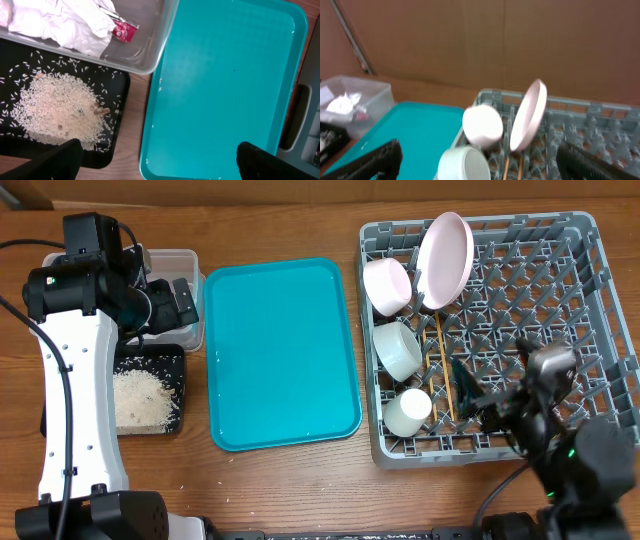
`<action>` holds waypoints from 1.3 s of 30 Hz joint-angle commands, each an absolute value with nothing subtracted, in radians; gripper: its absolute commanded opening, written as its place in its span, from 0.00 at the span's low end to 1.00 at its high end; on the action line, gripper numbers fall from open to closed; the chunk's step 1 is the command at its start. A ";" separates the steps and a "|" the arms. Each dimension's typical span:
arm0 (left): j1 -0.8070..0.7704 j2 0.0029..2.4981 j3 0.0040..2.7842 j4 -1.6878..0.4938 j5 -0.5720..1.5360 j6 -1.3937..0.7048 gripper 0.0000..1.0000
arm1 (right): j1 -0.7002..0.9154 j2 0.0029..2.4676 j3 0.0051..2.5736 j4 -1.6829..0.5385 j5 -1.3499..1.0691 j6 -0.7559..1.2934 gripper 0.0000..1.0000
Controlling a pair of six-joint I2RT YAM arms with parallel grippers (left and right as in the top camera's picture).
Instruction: Sort waste into correct bins and load items into the dishwasher
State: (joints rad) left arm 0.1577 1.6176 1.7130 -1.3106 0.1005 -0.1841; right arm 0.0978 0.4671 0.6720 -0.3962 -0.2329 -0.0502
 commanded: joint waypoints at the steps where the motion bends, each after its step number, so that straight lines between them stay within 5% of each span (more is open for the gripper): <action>1: 0.157 1.608 1.731 -1.308 0.100 -0.183 1.00 | 0.086 0.336 0.504 -0.279 -0.238 -0.039 1.00; 16: 0.157 1.608 1.731 -1.308 0.100 -0.183 1.00 | 0.078 0.060 0.074 0.052 -0.175 0.061 1.00; 39: 0.157 1.608 1.731 -1.308 0.100 -0.183 1.00 | 0.078 0.002 0.008 -0.070 -0.116 0.056 1.00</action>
State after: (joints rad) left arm 0.1577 1.6176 1.7130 -1.3102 0.1001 -0.1841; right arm 0.0845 0.0139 0.0185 -0.0750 -0.1253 0.0521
